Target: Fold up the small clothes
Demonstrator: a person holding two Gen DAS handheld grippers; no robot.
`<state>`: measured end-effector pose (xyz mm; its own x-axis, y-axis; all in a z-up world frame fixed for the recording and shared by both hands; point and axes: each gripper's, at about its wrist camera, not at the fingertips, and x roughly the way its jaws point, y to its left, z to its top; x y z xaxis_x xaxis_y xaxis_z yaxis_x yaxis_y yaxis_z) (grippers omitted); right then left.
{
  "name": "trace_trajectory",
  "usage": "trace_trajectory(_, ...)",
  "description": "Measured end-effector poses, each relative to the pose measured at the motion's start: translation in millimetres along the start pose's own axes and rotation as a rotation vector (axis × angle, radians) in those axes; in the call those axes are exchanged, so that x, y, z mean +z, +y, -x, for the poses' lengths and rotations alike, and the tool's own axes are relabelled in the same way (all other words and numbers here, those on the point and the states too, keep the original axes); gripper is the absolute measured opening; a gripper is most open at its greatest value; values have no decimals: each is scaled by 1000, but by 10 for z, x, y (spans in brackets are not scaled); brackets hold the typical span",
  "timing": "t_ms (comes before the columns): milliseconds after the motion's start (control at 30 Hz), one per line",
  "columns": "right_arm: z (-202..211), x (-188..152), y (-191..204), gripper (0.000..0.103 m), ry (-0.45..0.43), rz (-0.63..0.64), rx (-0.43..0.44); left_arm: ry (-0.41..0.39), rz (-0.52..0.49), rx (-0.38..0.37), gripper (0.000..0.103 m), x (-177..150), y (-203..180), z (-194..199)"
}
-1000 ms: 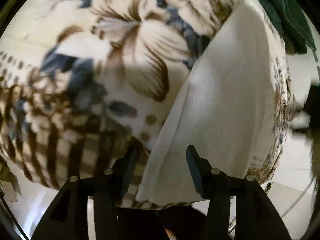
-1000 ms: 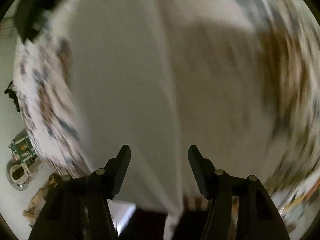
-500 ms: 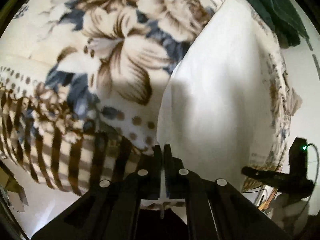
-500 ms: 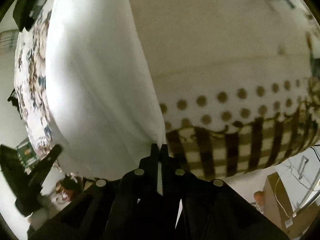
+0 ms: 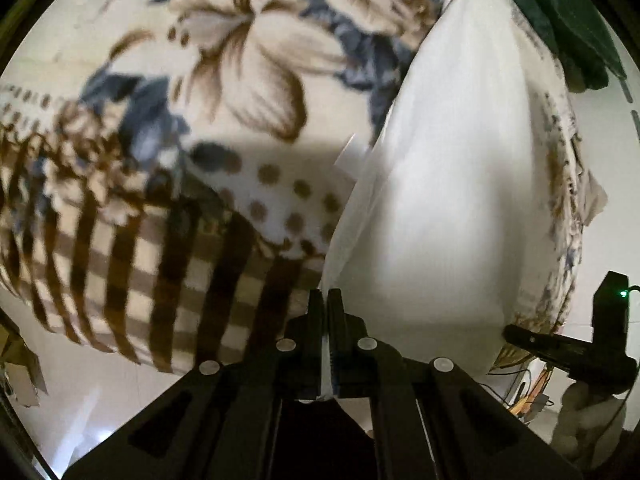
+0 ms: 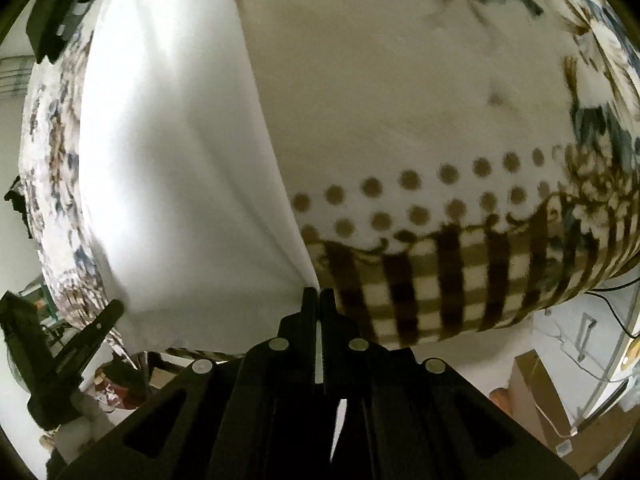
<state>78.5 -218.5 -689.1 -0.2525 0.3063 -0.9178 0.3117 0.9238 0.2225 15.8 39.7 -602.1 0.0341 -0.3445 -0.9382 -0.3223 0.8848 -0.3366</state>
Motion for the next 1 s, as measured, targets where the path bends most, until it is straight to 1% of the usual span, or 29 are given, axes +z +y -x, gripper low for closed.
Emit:
trace_trajectory(33,-60,7,-50,0,43,-3,-6,14,-8,3,2,10,-2,-50)
trace_trajectory(67,-101,24,-125,0,81,-20,15,33,-12,10,2,27,-2,-76)
trace_trajectory(133,-39,65,-272,2,103,-67,73,59,-5,12,3,101,-20,1)
trace_trajectory(200,153,135,-366,6,98,-79,122,53,-6,37,4,204,-77,183)
trace_trajectory(233,301,198,-390,20,75,-78,138,44,-9,33,7,262,-109,268)
trace_trajectory(267,463,295,-440,44,47,-76,153,18,-14,19,16,369,-163,392)
trace_trajectory(300,670,450,-442,53,6,-72,181,-11,-22,6,24,472,-199,485)
trace_trajectory(333,796,556,-437,58,-23,-66,200,-58,-39,-14,46,659,-290,599)
trace_trajectory(367,967,735,-417,58,-64,-54,211,-94,-49,-22,56,817,-364,662)
trace_trajectory(400,1107,923,-392,58,-102,-46,209,-143,-58,-37,66,1066,-472,721)
trace_trajectory(500,1421,1513,-304,58,-196,-45,211,-199,-70,-99,66,1763,-726,685)
trace_trajectory(567,1590,2010,-199,58,-254,-52,214,-232,-96,-111,66,2326,-977,562)
trace_trajectory(600,1644,2245,-143,58,-275,-54,213,-243,-106,-119,66,2554,-1066,493)
trace_trajectory(633,1679,2474,-110,58,-283,-51,215,-247,-111,-135,66,2846,-1180,380)
trace_trajectory(667,1702,2662,-64,58,-288,-55,217,-243,-114,-161,66,3050,-1268,304)
trace_trajectory(700,1716,2873,-34,58,-296,-64,219,-239,-118,-189,66,3322,-1373,196)
trace_trajectory(733,1737,3071,9,58,-302,-67,225,-241,-127,-196,66,3461,-1471,122)
trace_trajectory(833,1664,3493,132,58,-312,-67,222,-215,-174,-218,66,3911,-1734,-175)
trace_trajectory(867,1616,3575,186,58,-308,-65,218,-198,-191,-222,66,3994,-1798,-263)
trace_trajectory(900,1548,3680,294,58,-305,-65,214,-180,-210,-207,66,4079,-1870,-356)
trace_trajectory(967,1474,3842,355,58,-301,-57,202,-178,-248,-202,63,4178,-1982,-464)
trace_trajectory(1000,1414,3891,386,58,-299,-56,198,-199,-266,-238,38,4192,-2026,-463)
